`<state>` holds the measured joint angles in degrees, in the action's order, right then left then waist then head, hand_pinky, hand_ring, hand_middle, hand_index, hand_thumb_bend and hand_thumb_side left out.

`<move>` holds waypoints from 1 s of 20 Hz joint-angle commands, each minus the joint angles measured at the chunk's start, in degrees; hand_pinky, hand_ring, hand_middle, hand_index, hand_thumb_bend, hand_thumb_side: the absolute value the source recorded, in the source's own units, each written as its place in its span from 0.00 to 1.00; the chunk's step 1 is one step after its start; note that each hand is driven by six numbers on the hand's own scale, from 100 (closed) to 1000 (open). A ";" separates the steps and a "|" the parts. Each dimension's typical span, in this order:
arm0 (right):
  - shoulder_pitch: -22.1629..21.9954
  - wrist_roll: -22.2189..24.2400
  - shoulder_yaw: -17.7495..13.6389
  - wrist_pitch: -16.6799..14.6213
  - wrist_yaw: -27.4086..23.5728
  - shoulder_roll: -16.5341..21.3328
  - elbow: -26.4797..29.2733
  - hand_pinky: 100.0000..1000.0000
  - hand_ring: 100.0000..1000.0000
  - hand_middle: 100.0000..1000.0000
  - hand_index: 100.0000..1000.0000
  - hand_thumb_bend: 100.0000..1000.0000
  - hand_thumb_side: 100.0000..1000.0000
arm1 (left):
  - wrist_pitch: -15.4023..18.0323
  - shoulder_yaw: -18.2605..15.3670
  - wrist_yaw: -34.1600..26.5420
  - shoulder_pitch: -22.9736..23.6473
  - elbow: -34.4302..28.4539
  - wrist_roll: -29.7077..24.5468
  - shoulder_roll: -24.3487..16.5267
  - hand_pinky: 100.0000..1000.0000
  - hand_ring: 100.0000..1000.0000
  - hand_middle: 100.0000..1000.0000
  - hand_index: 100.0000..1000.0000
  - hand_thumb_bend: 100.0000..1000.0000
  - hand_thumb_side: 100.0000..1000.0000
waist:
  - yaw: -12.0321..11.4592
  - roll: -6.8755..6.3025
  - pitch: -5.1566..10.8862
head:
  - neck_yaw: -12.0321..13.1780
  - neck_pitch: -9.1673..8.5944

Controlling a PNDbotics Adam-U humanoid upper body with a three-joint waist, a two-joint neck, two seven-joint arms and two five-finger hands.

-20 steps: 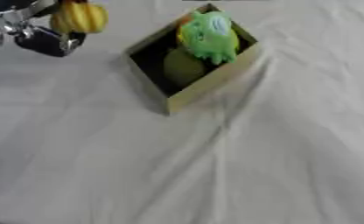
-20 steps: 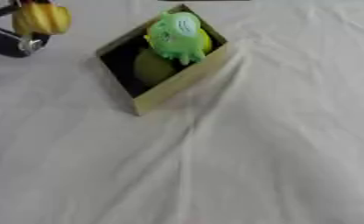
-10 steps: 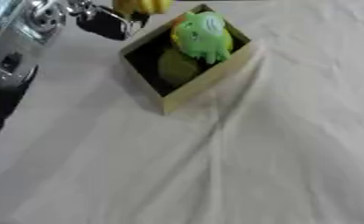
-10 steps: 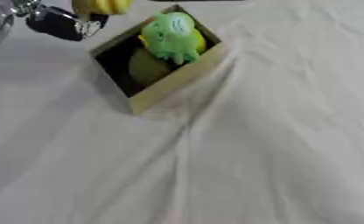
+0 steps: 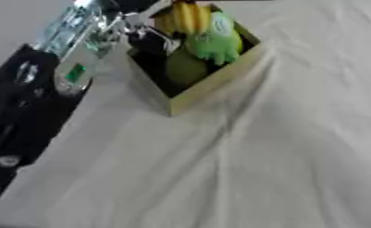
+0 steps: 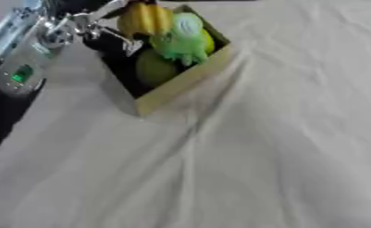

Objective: Pick up objects on the table and place them in the box.

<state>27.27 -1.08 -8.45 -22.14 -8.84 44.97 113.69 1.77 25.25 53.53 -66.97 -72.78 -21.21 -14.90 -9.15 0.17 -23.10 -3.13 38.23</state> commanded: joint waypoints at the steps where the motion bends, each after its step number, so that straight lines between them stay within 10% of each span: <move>1: 0.70 0.19 -0.43 -0.10 -0.46 1.02 0.90 0.89 0.89 0.58 0.73 0.05 0.45 | 0.26 -0.30 1.00 -0.43 1.95 0.59 0.39 0.60 0.56 0.53 0.70 0.02 0.03 | 0.14 0.14 1.55 | 0.29 -0.15; 5: 0.48 0.18 -0.51 -0.04 -0.33 1.01 0.90 0.90 0.89 0.58 0.73 0.05 0.45 | 0.76 0.00 -0.05 0.30 3.14 0.16 0.38 0.62 0.58 0.55 0.73 0.12 0.16 | 0.11 0.10 1.46 | 0.11 -0.09; 11: 0.34 0.29 -0.48 0.01 -0.32 0.98 0.90 0.90 0.89 0.58 0.73 0.05 0.45 | 0.50 0.34 0.14 0.57 2.03 -1.22 -0.08 0.83 0.79 0.75 0.89 0.62 0.60 | -0.05 0.12 1.50 | -0.70 -0.17; 20: 0.05 0.40 -0.50 0.14 -0.28 1.11 0.90 0.90 0.89 0.58 0.73 0.04 0.45 | -1.95 -2.65 2.21 1.64 -5.24 1.35 -3.13 0.86 0.82 0.78 0.91 0.85 0.74 | -0.24 -0.12 1.59 | -2.22 -0.12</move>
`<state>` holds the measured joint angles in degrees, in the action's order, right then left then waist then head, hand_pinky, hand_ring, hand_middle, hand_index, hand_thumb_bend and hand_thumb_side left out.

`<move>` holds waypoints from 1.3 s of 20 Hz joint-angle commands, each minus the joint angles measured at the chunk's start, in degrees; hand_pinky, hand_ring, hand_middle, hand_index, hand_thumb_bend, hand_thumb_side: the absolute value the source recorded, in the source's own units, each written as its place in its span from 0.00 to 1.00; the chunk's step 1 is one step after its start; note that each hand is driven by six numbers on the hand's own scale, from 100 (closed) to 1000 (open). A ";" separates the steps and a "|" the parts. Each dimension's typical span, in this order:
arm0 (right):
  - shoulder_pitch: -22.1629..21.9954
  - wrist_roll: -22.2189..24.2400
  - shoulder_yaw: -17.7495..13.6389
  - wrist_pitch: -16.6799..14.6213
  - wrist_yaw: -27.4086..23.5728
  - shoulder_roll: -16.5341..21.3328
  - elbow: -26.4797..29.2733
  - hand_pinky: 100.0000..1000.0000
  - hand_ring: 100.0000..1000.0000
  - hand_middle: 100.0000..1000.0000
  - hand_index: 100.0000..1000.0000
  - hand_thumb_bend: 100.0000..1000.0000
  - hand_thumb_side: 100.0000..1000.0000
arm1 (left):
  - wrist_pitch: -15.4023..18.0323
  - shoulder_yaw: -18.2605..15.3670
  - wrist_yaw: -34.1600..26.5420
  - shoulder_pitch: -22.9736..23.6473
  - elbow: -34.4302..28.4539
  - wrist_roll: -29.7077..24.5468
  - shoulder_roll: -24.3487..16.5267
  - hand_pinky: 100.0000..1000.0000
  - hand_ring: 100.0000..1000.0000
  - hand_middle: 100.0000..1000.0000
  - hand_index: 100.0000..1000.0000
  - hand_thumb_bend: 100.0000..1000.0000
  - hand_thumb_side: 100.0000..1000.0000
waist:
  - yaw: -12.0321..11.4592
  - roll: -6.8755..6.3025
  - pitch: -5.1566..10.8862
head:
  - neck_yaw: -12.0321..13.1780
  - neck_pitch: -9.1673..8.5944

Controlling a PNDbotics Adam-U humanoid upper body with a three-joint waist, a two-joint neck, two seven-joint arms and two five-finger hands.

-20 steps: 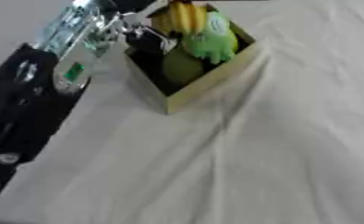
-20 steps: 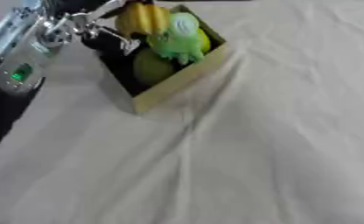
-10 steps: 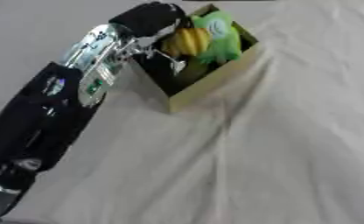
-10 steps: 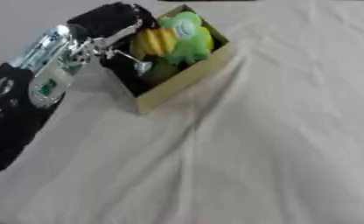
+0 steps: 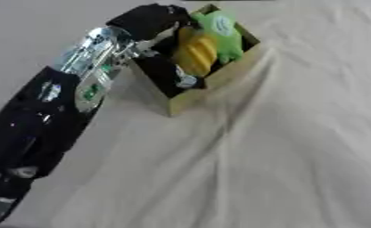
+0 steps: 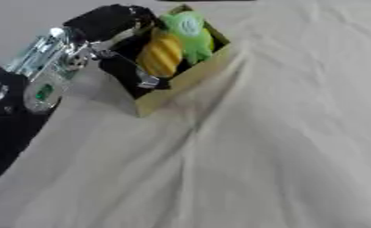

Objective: Pick up objects on the table and place them in the box.

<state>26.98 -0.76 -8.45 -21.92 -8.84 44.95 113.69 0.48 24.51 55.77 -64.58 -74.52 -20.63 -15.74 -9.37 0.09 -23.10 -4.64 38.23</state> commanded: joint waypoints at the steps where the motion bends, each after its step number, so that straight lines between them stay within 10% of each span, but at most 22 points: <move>1: 0.31 0.05 -0.53 -0.08 -0.28 1.16 0.90 0.90 0.89 0.58 0.73 0.04 0.45 | -0.97 -2.60 -0.21 -0.70 -4.92 1.01 -2.91 0.86 0.82 0.78 0.91 0.84 0.75 | -0.04 -0.07 1.62 | -1.12 -0.01; 15: 0.23 -0.53 -0.86 -0.16 -0.46 1.27 0.90 0.89 0.89 0.58 0.73 0.05 0.44 | -6.82 -12.53 -11.79 0.32 -20.71 6.30 -7.65 0.79 0.76 0.72 0.89 0.60 0.70 | -0.28 -0.14 1.83 | -3.75 0.42; 21: 0.77 -1.44 -1.24 -0.42 -1.15 0.88 0.90 0.90 0.89 0.58 0.73 0.05 0.43 | -12.59 -18.20 -22.92 3.86 -30.12 20.39 -8.87 0.72 0.71 0.66 0.88 0.38 0.62 | -0.59 0.00 1.45 | -3.91 0.60; 26: 2.30 -2.99 -1.63 -1.37 -3.14 -0.15 0.90 0.89 0.88 0.59 0.73 0.06 0.38 | -7.81 -23.20 -36.24 11.16 -38.63 36.82 -9.28 0.73 0.73 0.68 0.88 0.41 0.55 | -0.69 0.54 0.91 | -3.57 0.10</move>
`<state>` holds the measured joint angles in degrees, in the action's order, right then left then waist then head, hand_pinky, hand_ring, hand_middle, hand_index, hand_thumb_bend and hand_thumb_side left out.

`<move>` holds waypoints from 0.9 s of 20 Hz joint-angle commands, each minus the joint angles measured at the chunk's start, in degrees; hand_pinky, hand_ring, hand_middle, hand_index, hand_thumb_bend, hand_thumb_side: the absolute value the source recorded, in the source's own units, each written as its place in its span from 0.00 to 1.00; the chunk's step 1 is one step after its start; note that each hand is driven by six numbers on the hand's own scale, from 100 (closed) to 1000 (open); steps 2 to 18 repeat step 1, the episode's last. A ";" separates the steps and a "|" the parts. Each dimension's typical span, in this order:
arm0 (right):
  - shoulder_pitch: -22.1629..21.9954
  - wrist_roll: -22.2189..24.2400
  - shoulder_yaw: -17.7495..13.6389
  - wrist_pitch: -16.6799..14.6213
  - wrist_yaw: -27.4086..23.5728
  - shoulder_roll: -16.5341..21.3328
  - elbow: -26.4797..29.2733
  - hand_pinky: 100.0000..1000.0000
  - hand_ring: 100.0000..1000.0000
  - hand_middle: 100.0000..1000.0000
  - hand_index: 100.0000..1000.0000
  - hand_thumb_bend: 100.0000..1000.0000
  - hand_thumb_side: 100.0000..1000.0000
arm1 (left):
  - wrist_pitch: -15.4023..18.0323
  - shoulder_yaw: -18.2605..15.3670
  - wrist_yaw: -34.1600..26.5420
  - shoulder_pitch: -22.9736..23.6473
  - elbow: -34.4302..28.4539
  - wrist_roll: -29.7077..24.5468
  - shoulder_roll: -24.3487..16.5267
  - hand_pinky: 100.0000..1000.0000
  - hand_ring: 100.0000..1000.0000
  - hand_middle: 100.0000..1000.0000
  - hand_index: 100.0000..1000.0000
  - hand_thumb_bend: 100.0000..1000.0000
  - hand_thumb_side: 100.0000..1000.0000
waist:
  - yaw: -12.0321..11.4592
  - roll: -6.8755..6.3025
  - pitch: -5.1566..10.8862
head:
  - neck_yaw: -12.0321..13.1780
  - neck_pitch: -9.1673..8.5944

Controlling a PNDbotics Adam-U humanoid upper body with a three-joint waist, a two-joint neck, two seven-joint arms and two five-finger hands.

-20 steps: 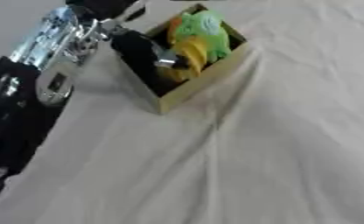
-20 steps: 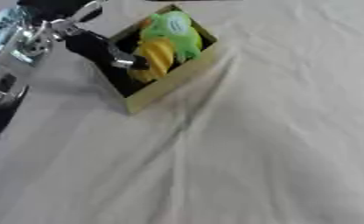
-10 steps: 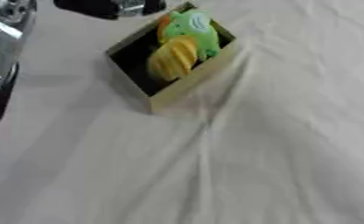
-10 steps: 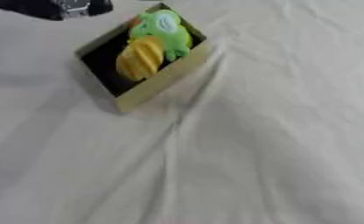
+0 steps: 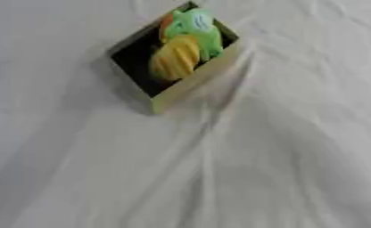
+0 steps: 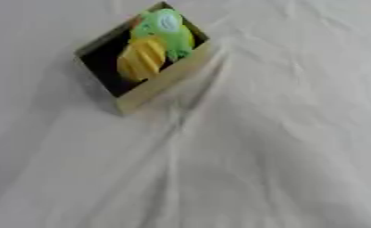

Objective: Pick up objects on the table and place them in the box.

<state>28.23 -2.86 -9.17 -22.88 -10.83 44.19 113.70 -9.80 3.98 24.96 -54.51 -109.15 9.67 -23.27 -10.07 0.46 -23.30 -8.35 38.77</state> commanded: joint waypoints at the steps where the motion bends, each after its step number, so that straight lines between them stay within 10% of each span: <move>1: 1.28 -1.18 -0.98 -0.71 -1.53 0.43 0.89 0.89 0.88 0.59 0.73 0.06 0.38 | 4.34 -3.46 -7.35 2.43 -4.73 8.66 -1.74 0.73 0.73 0.68 0.88 0.41 0.55 | 0.01 0.28 1.04 | 0.17 -0.56; 18: 1.28 -1.18 -0.98 -0.71 -1.53 0.43 0.89 0.89 0.88 0.59 0.73 0.06 0.38 | 4.34 -3.46 -7.35 2.43 -4.73 8.66 -1.74 0.73 0.73 0.68 0.88 0.41 0.55 | 0.01 0.28 1.04 | 0.17 -0.56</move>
